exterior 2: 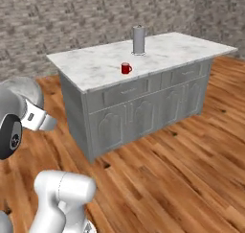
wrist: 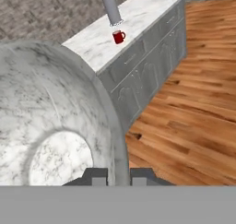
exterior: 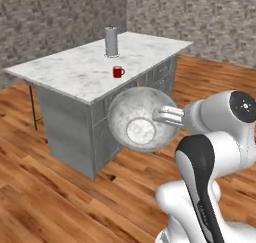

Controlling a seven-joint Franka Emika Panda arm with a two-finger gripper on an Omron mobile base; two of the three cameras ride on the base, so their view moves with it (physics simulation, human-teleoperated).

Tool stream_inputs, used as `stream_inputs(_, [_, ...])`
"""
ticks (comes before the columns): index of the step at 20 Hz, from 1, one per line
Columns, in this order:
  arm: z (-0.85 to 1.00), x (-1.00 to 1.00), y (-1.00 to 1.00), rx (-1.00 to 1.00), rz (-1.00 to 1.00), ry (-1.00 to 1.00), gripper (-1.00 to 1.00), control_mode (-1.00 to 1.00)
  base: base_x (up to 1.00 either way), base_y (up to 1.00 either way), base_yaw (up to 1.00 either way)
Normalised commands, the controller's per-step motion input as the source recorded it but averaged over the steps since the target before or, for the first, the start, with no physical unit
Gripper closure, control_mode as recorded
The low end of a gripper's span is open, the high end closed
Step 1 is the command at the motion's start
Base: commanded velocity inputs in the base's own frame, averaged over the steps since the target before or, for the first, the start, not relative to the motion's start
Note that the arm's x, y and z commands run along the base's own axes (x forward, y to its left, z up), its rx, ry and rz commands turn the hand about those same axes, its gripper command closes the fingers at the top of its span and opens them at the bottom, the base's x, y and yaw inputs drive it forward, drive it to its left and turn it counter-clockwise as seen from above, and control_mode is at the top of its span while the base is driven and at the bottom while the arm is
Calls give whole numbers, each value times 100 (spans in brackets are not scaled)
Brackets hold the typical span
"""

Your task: Clear the mugs and bowl far away from the sink.

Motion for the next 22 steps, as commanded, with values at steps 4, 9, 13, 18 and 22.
stream_inputs(4, [0, 0, 0, 0, 0, 0, 100, 100, 100, -28, 26])
stream_inputs(9, [0, 0, 0, 0, 0, 0, 100, 100, 100, -49, 23])
stream_inputs(13, [0, 0, 0, 0, 0, 0, 100, 100, 100, -66, 21])
stream_inputs(18, [0, 0, 0, 0, 0, 0, 100, 100, 100, -70, 21])
stream_inputs(22, [0, 0, 0, 0, 0, 0, 100, 100, 100, -79, 24])
